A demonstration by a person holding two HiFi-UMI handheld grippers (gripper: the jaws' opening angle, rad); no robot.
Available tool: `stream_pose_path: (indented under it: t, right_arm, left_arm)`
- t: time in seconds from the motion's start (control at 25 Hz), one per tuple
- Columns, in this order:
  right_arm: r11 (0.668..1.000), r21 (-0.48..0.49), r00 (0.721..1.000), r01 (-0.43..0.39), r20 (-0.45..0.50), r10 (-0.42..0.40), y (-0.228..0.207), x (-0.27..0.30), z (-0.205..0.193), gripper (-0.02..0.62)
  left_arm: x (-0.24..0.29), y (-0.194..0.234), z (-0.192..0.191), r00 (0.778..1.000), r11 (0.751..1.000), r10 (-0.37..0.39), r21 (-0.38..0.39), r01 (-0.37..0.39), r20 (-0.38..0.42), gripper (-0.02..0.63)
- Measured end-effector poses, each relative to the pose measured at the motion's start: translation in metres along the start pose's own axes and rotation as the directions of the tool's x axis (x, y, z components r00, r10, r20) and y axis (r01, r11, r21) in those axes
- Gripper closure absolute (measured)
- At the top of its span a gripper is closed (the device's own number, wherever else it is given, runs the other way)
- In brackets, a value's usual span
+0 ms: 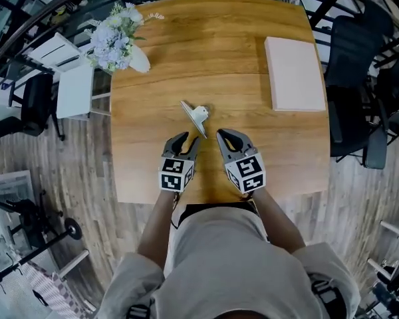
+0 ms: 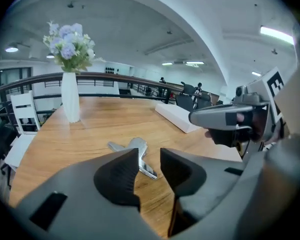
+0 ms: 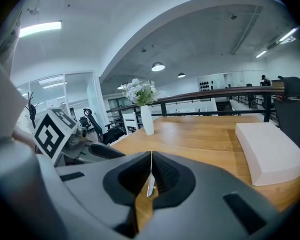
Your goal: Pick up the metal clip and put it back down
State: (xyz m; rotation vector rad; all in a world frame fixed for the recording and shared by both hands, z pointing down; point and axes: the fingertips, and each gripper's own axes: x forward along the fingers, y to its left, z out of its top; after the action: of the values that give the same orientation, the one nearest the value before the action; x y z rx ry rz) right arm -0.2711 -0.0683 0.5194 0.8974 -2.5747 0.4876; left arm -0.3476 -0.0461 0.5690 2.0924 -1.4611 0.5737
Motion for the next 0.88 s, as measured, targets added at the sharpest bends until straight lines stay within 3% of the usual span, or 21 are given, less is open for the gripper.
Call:
stream_pose_path:
  t: [0.16, 0.52, 0.88]
  right_arm:
    - [1.000, -0.005, 1.000, 0.004, 0.009, -0.004, 0.018, -0.005, 0.003, 0.568]
    - [0.999, -0.026, 0.999, 0.036, 0.002, -0.036, 0.044, -0.023, -0.001, 0.568]
    - [0.996, -0.066, 0.997, 0.063, 0.054, -0.059, 0.041, -0.042, 0.017, 0.569]
  left_arm:
    - [-0.030, 0.000, 0.006, 0.993, 0.995, 0.087, -0.053, -0.083, 0.076, 0.551]
    - [-0.063, -0.001, 0.010, 0.978, 0.975, 0.141, -0.194, -0.110, 0.155, 0.581]
    - [-0.081, -0.029, 0.034, 0.968, 0.984, 0.126, -0.152, -0.095, 0.215, 0.581]
